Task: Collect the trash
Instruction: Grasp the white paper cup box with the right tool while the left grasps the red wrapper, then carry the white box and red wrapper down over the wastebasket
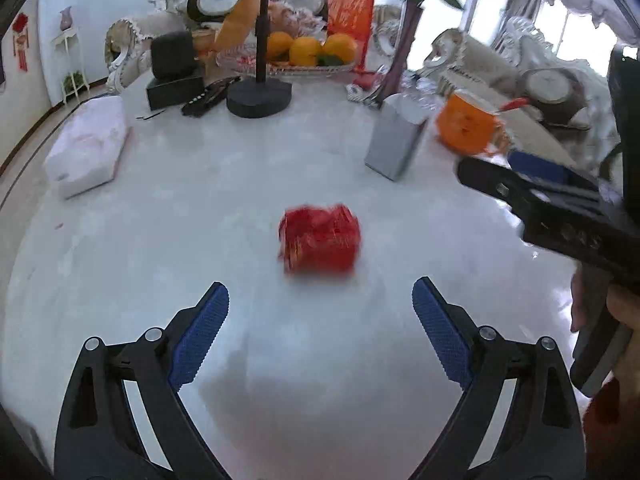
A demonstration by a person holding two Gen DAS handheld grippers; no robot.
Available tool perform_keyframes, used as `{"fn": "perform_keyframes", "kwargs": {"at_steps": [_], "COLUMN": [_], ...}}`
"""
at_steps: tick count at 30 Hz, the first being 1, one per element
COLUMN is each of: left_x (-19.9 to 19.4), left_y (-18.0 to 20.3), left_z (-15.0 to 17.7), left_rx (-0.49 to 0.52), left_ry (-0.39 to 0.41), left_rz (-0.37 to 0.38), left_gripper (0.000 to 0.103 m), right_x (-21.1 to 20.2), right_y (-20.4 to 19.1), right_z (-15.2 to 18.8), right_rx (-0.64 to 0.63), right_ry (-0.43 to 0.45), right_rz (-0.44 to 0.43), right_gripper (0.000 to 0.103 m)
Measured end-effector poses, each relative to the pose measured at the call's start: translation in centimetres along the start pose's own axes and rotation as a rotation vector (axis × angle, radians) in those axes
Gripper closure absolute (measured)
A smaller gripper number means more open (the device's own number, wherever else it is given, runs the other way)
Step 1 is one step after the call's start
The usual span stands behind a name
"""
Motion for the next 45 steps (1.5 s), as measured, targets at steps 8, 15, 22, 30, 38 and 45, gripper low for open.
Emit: {"fn": "perform_keyframes", "kwargs": {"at_steps": [8, 15, 22, 30, 38, 45], "left_x": [5.1, 5.6, 3.8, -3.3, -14.6, -23.2], "left_y": [-1.7, -1.0, -1.2, -1.0, 1.6, 3.9], "left_z": [-1.9, -2.5, -2.2, 0.3, 9.4, 22.9], "left_rx": [0.011, 0.142, 0.097, 0.075, 0.163, 0.197], "left_ry": [-0.081, -0.063, -0.035, 0.048, 0.118, 0.080], "left_rz": [-0.058, -0.028, 0.026, 0.085, 0.203, 0.283], "left_gripper": [0.012, 0.055, 0.058, 0.058, 0.058, 0.058], "right_x": [6.9, 9.0, 5.5, -1.2, -14.4, -28.6], "right_y": [0.0, -0.6, -0.8, -1.1, -3.7, -7.2], "right_z": [-2.1, -1.3, -0.9, 2.2, 10.7, 21.6], "right_rx": [-0.065, 0.009, 0.075, 0.113, 0.065, 0.100], "right_ry": [-0.082, -0.179, -0.136, -0.094, -0.008, 0.025], "right_rz": [0.031, -0.051, -0.103, -0.187, -0.328, -0.447], "right_gripper": [0.015, 0.064, 0.064, 0.064, 0.064, 0.064]}}
Point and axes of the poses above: each gripper's, at about its wrist camera, not at the fingertips, and x roughly the way its jaws point, y to its right, z to its underside, the point moved 7 cm from there along x, roughly the way its jaws point, and after that the axes turned 8 degrees about z, right-handed, at the moved point
